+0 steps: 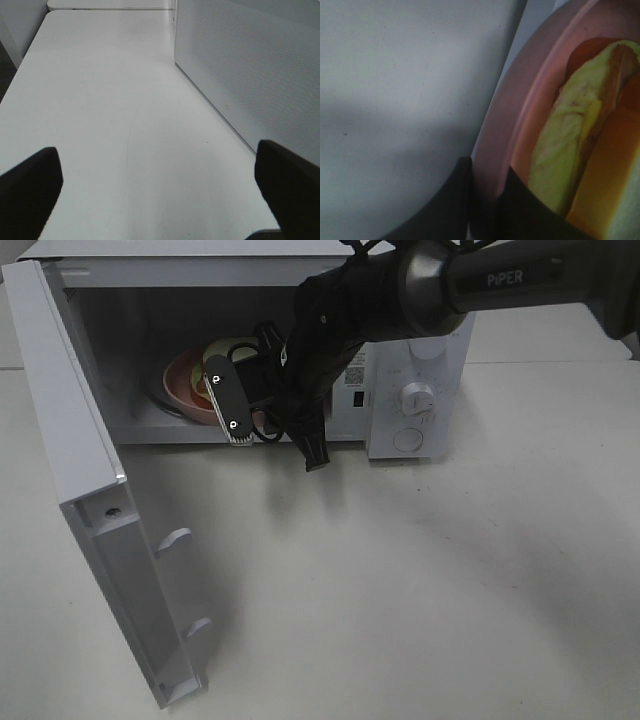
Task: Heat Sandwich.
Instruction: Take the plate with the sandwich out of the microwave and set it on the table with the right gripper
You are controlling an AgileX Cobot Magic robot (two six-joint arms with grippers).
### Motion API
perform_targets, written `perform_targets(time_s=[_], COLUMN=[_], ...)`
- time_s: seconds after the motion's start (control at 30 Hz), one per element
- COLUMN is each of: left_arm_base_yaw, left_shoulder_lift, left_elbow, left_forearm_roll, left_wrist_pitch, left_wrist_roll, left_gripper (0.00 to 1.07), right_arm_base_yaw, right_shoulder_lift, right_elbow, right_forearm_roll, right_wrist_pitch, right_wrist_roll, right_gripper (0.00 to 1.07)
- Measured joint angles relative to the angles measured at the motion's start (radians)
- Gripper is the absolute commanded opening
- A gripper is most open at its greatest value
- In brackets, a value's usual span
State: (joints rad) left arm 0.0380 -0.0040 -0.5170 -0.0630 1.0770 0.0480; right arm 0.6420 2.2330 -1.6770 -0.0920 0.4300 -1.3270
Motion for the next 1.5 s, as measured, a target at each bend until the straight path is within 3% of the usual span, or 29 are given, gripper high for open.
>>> perform_targets(time_s=[0.8,1.5], left_arm_base_yaw=[0.000,0.000], left_shoulder_lift=[0.000,0.000], left_elbow=[0.000,0.000], left_forearm_roll=[0.000,0.000], left_wrist_pitch=[0.000,0.000], left_wrist_roll=[0.000,0.000], left_gripper=[1.00,1.00], right_arm_base_yaw=[0.046,0.061], right_shoulder_lift=[-0.222,-0.517], right_elbow=[0.301,0.655], right_forearm_roll=[-0.038,-0.057], right_wrist_pitch=[-0.107,-0.154], right_wrist_roll=[-0.057,-0.068], right_gripper=[0.00,0.00])
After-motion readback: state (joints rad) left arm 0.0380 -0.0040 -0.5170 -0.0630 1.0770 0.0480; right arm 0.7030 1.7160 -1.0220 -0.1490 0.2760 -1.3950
